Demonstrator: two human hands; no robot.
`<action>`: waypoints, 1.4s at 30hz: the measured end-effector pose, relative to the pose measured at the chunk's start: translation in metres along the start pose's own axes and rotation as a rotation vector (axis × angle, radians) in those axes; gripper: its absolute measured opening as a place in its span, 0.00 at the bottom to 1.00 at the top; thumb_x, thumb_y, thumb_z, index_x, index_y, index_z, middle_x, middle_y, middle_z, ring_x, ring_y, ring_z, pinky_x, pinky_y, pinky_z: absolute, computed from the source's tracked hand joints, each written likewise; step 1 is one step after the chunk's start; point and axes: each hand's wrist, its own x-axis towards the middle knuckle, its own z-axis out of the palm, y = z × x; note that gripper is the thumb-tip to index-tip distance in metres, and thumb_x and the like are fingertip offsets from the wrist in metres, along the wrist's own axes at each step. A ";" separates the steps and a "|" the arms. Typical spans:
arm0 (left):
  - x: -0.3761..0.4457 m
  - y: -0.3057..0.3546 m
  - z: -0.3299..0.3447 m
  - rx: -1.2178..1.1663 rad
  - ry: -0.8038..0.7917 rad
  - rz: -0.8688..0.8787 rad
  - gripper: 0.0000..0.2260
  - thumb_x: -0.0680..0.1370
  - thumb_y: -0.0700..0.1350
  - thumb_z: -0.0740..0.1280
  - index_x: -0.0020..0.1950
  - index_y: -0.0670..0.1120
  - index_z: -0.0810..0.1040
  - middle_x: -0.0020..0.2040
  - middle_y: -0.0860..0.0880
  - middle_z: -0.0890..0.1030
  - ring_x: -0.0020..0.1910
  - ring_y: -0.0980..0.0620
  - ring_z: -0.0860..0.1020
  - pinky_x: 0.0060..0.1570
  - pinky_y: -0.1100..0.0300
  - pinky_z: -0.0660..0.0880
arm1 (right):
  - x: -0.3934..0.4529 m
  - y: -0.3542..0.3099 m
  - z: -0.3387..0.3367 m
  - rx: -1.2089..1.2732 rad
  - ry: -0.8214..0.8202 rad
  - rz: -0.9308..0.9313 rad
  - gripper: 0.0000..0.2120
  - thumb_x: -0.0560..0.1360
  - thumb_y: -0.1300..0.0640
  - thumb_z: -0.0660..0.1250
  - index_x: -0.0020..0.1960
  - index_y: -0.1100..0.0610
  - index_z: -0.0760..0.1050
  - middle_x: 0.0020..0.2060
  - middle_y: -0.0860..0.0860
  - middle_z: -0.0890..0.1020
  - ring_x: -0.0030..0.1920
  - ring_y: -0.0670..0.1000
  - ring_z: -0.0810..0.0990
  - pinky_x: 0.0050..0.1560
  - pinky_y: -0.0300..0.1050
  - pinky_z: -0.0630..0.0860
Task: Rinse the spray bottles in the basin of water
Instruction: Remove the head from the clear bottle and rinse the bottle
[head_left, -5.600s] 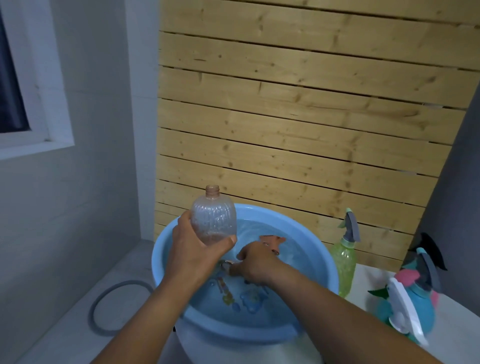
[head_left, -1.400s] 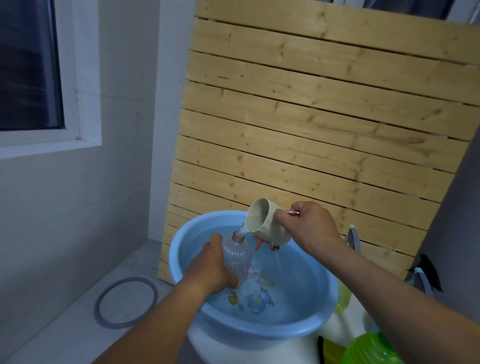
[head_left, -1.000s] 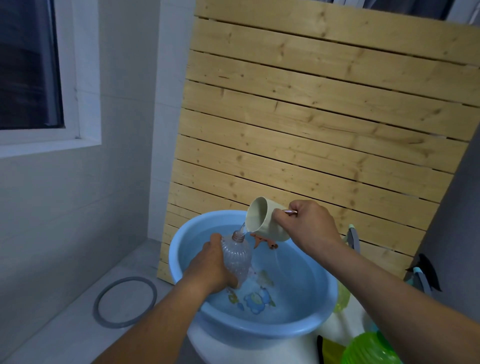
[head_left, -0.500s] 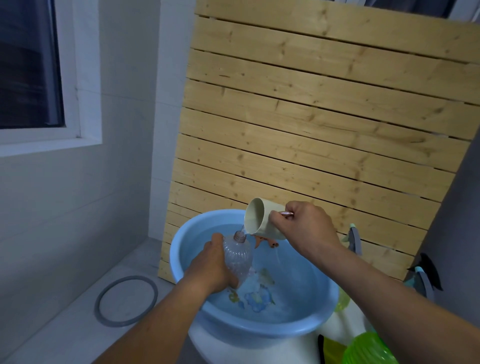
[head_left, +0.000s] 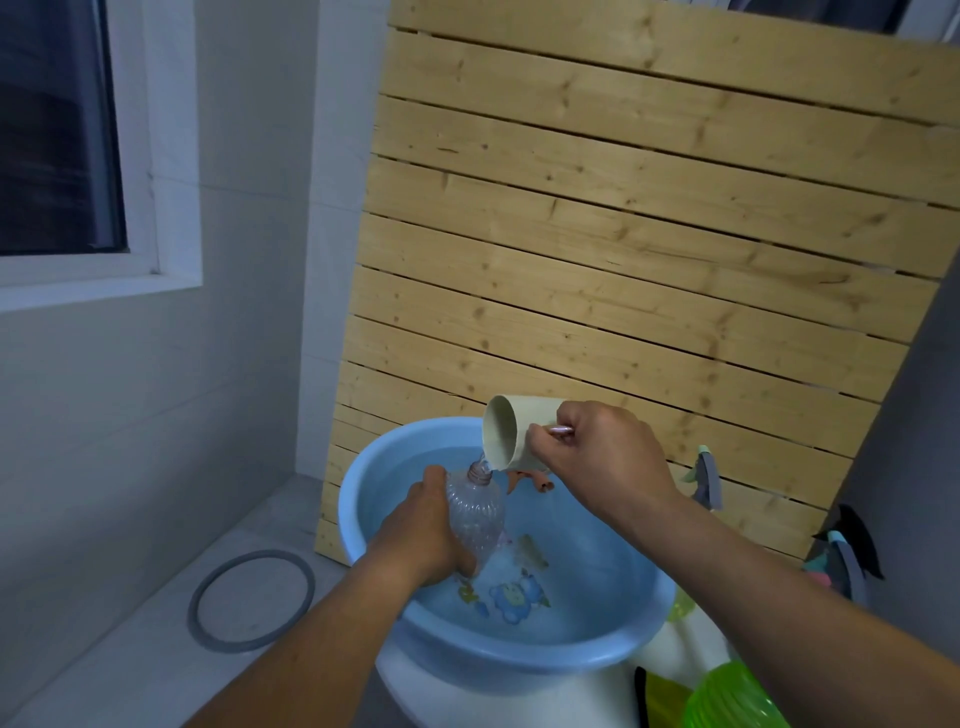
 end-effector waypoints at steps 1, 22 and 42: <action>0.000 0.000 0.000 -0.002 0.002 0.000 0.37 0.60 0.48 0.80 0.60 0.52 0.60 0.58 0.51 0.72 0.53 0.45 0.77 0.49 0.52 0.76 | 0.000 0.000 0.000 -0.015 0.002 -0.021 0.20 0.72 0.46 0.64 0.30 0.59 0.67 0.24 0.52 0.70 0.28 0.55 0.70 0.26 0.45 0.61; 0.002 -0.002 0.001 -0.060 0.010 -0.001 0.39 0.57 0.49 0.80 0.59 0.56 0.59 0.56 0.53 0.71 0.50 0.49 0.76 0.44 0.56 0.73 | -0.012 -0.005 0.001 -0.256 0.157 -0.311 0.14 0.74 0.46 0.67 0.36 0.55 0.76 0.34 0.50 0.75 0.38 0.54 0.73 0.28 0.41 0.60; 0.003 -0.002 0.000 -0.046 0.099 -0.023 0.50 0.58 0.49 0.81 0.71 0.59 0.54 0.61 0.51 0.68 0.58 0.42 0.75 0.55 0.51 0.75 | -0.050 0.036 0.056 -0.413 -0.506 -0.061 0.19 0.82 0.45 0.49 0.55 0.51 0.77 0.53 0.53 0.82 0.54 0.59 0.79 0.41 0.46 0.65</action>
